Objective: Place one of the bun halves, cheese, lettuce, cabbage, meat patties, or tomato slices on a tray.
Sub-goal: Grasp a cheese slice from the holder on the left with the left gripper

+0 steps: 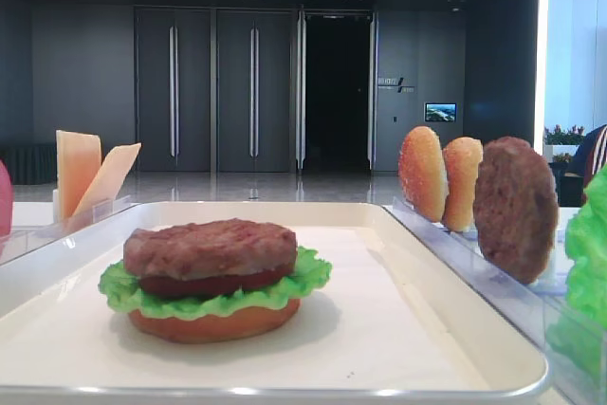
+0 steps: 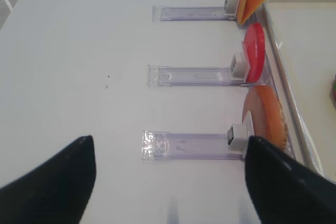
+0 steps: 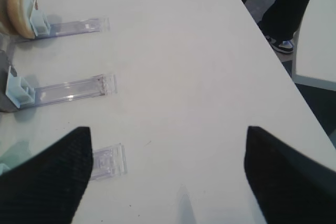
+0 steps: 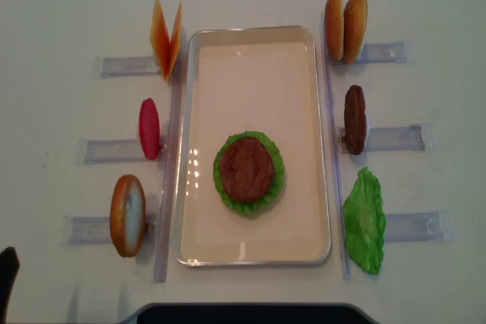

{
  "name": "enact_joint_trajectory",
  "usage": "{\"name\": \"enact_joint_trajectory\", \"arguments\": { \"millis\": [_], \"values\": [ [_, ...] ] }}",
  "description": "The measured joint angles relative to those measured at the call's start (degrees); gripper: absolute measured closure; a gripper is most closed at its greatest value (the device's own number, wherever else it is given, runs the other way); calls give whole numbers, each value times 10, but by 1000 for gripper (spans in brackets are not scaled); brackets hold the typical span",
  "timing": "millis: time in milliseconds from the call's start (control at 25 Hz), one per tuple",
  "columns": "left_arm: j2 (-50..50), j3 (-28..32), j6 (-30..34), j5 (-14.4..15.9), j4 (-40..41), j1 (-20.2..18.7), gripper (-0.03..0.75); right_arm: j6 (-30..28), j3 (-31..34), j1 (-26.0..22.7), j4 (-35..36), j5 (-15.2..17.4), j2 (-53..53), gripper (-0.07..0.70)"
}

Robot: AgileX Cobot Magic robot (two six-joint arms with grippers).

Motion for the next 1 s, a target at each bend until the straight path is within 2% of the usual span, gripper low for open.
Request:
{"name": "enact_joint_trajectory", "arguments": {
  "millis": [520,640,840,1000],
  "values": [
    [0,0,0,0,0,0,24,0,0,0,0,0,0,44],
    [8,0,-21,1,6,0,24,0,0,0,0,0,0,44],
    [111,-26,-70,36,9,0,24,0,0,0,0,0,0,44],
    [216,-65,-86,62,6,0,24,0,0,0,0,0,0,44]
  ]
}}
